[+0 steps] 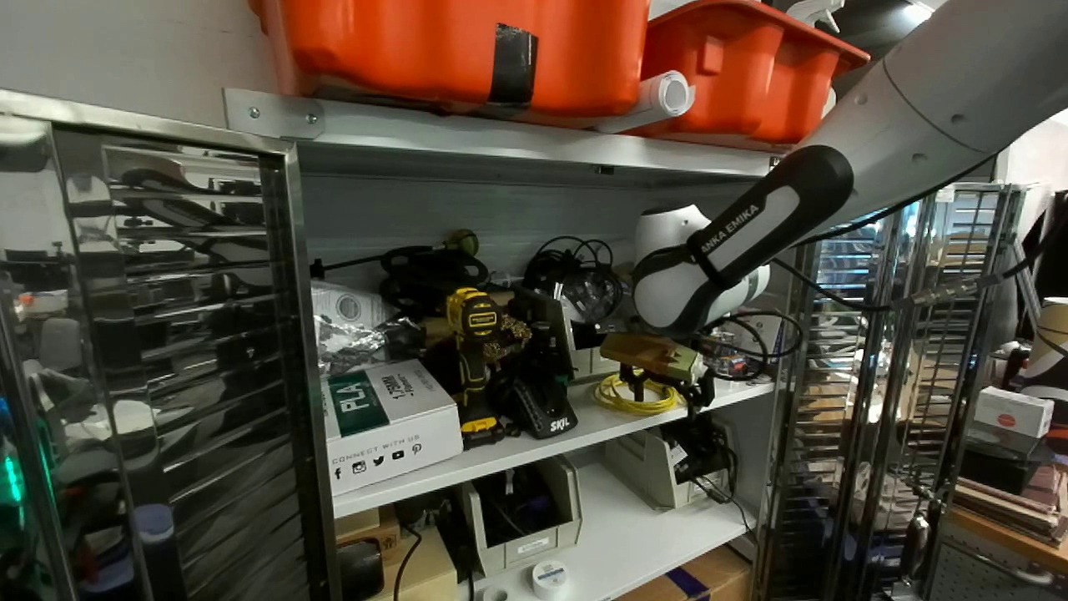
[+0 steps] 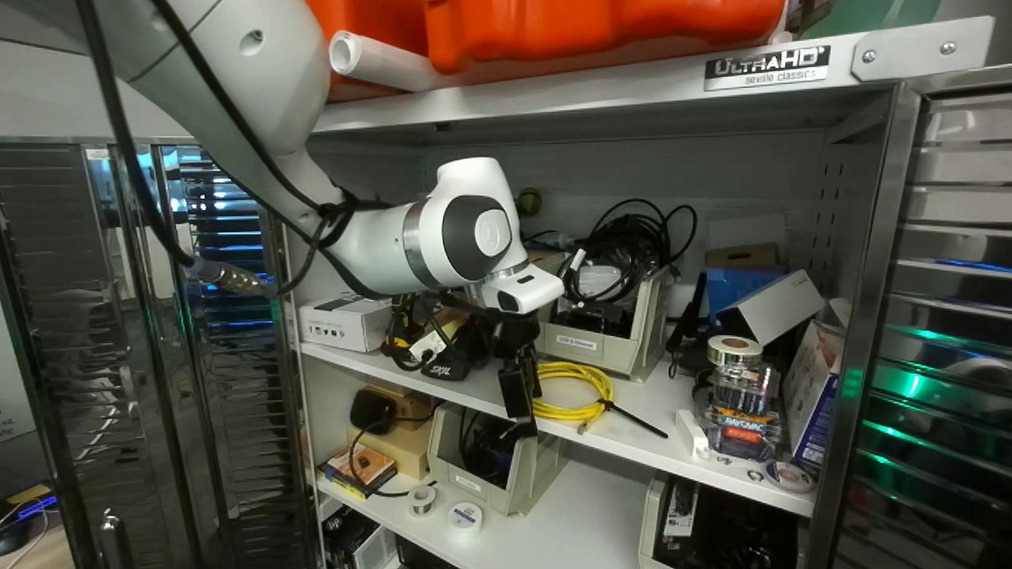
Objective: Put the yellow cable in the storage box
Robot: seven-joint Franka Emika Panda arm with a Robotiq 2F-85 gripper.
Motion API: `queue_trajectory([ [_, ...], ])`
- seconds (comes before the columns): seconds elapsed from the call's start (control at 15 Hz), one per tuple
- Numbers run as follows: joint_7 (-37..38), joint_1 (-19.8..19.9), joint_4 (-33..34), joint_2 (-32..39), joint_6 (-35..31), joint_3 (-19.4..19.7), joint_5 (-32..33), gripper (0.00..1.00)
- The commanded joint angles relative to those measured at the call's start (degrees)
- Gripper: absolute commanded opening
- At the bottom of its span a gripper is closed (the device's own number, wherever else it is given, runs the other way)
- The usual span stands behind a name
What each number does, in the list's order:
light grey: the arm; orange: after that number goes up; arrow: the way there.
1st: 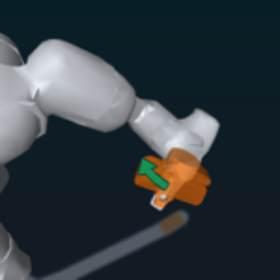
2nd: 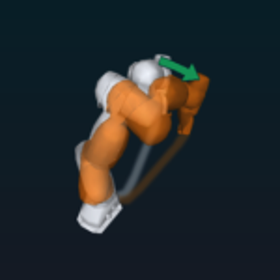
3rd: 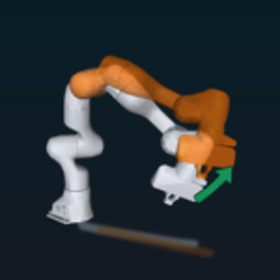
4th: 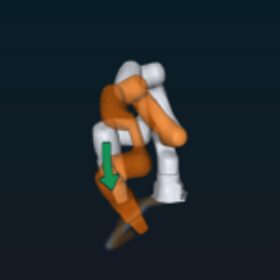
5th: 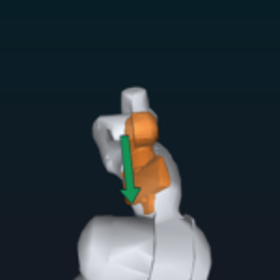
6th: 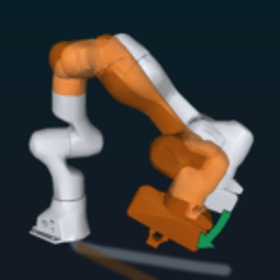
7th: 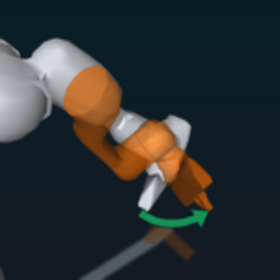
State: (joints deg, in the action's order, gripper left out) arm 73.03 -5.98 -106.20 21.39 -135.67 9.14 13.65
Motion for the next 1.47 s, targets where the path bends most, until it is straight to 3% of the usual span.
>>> queue_trajectory([
  [0.0,-0.4,0.1,2.1,1.1,-1.5,0.2,2.1,1.0],
  [0.07,-0.4,0.1,2.1,1.1,-1.7,0.3,2.4,0.99],
  [0.2,-0.7,0.1,2.1,1.2,-1.6,0.1,2.4,0.74],
  [0.27,-0.9,0.2,2.1,1.2,-1.4,0.1,2.4,0.71],
  [0.73,-1.7,0.0,2.3,1.7,-1.1,0.1,3.0,0.16],
  [1.0,-2.9,0.4,1.7,1.6,-1.5,-0.2,2.6,0.07],
  [1.07,-3.1,0.4,1.4,1.3,-1.5,-0.2,2.8,0.1],
  [1.4,-2.0,-1.5,-2.1,-2.3,-1.3,0.8,7.4,0.08],
])
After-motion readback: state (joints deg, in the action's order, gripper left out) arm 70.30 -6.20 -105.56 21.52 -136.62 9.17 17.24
